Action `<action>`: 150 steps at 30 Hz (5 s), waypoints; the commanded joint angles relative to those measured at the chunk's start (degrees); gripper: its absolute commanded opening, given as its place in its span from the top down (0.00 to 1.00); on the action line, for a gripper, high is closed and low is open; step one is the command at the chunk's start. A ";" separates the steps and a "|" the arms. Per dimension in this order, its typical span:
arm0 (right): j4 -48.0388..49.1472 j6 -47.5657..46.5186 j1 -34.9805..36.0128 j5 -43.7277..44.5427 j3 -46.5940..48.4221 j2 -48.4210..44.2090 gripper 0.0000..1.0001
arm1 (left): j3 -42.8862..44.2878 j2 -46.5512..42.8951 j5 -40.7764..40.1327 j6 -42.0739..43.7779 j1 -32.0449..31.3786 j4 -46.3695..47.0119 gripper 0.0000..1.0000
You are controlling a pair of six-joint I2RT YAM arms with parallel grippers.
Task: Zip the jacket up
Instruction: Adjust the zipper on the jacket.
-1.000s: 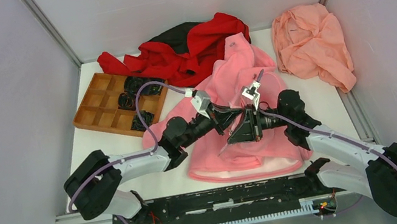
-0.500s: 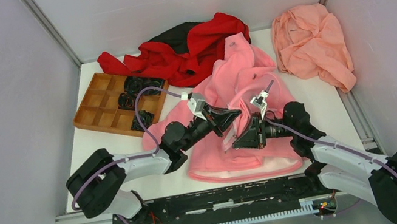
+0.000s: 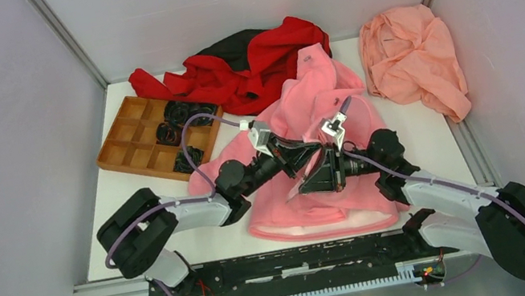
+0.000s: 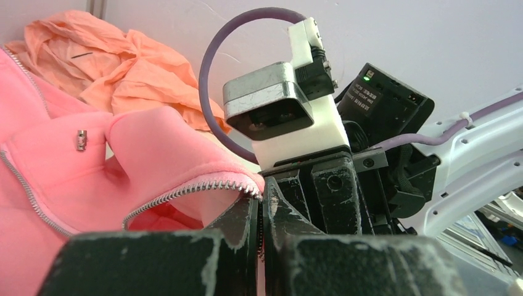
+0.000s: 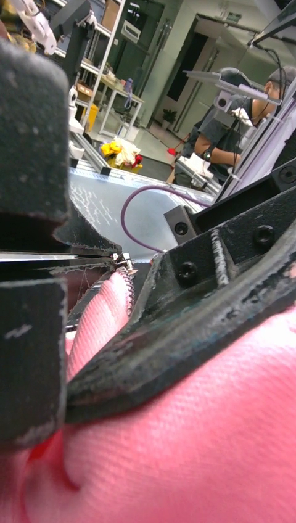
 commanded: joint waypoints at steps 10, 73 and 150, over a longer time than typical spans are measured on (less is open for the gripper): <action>-9.07 -7.74 -0.33 -4.49 -1.13 -2.47 1.00 | 1.15 0.31 2.77 -10.68 4.14 9.78 0.92; -28.90 -30.42 1.30 -0.13 4.24 6.43 1.00 | -5.81 -16.48 -5.01 -27.20 -1.34 -41.64 0.98; 3.58 0.55 8.68 -3.76 -5.67 3.56 1.00 | -11.31 -8.09 4.07 -2.48 7.33 8.31 0.98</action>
